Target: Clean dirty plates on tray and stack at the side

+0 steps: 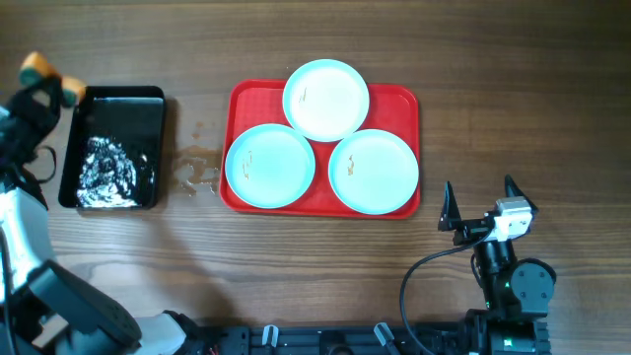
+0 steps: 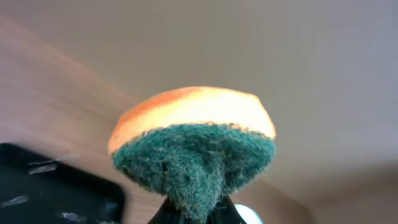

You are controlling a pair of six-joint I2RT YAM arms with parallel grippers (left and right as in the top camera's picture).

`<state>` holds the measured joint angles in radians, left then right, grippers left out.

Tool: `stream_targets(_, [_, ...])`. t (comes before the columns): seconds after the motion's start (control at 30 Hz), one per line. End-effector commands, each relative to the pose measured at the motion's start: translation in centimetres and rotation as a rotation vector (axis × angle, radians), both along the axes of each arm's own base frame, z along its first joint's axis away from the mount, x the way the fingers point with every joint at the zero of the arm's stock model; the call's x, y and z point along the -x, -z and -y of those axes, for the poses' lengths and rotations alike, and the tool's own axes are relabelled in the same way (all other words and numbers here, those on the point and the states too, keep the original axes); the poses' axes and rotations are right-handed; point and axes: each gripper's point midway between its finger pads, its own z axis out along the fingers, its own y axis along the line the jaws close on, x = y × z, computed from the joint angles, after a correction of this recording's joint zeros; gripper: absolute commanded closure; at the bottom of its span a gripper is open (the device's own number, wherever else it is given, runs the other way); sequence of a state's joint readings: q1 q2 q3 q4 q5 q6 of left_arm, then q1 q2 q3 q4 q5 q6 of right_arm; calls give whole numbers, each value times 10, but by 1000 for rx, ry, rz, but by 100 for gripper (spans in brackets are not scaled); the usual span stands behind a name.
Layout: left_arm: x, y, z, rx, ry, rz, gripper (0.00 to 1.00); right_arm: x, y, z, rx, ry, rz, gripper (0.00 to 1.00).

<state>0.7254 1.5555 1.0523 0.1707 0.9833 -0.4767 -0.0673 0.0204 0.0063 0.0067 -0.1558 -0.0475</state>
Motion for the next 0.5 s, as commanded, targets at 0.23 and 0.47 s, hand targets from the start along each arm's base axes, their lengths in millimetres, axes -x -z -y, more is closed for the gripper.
stream_targets(0.23, [38,153,-11,-172,-156,-605,96,0,-1,1,5,5,7,0])
stream_targets(0.47, [23,46,-7,-258,-215,-321,96,0,-1,1,5,5,7,0])
